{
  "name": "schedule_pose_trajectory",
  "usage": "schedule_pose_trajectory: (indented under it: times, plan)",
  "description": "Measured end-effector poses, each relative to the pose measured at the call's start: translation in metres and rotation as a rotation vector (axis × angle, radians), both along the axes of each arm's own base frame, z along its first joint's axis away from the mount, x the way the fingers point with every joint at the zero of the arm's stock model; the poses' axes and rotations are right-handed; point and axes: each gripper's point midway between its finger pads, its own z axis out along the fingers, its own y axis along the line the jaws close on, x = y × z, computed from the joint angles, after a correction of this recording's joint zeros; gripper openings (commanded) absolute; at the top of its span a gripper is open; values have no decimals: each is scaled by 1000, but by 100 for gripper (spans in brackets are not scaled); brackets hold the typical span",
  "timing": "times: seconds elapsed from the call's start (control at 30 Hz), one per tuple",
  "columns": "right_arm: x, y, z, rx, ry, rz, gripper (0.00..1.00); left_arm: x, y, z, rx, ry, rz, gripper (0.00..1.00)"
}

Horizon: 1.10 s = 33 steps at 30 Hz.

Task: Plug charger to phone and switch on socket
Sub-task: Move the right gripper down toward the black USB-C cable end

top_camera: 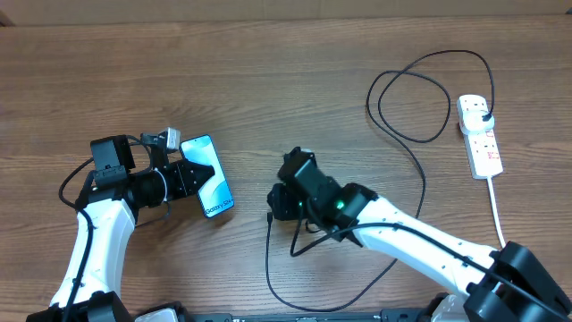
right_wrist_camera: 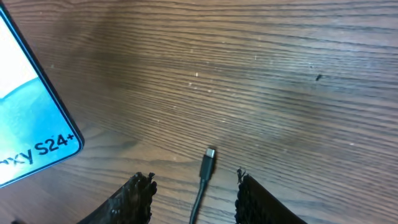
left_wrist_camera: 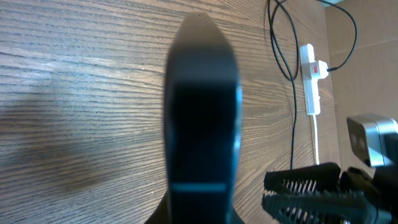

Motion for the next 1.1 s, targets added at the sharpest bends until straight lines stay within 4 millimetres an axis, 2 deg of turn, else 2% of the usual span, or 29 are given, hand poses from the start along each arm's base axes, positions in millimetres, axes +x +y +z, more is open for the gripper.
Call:
schedule_pose_trajectory:
  times: [0.37,0.6,0.77,0.87,0.97,1.0,1.1]
  plan:
    - [-16,12,1,-46,-65,-37,47,0,0,0,0,0,0,4]
    - [-15,13,0,-59,-86,-53,52,0,0,0,0,0,0,4]
    - [-15,12,-3,-65,-83,-61,65,0,0,0,0,0,0,4]
    - [-14,12,-3,-66,-85,-64,76,0,0,0,0,0,0,4]
    - [-14,12,-3,-64,-84,-64,92,0,0,0,0,0,0,4]
    - [-14,12,-2,-63,-84,-67,100,0,0,0,0,0,0,4]
    - [-14,12,-2,-66,-87,-61,100,0,0,0,0,0,0,4]
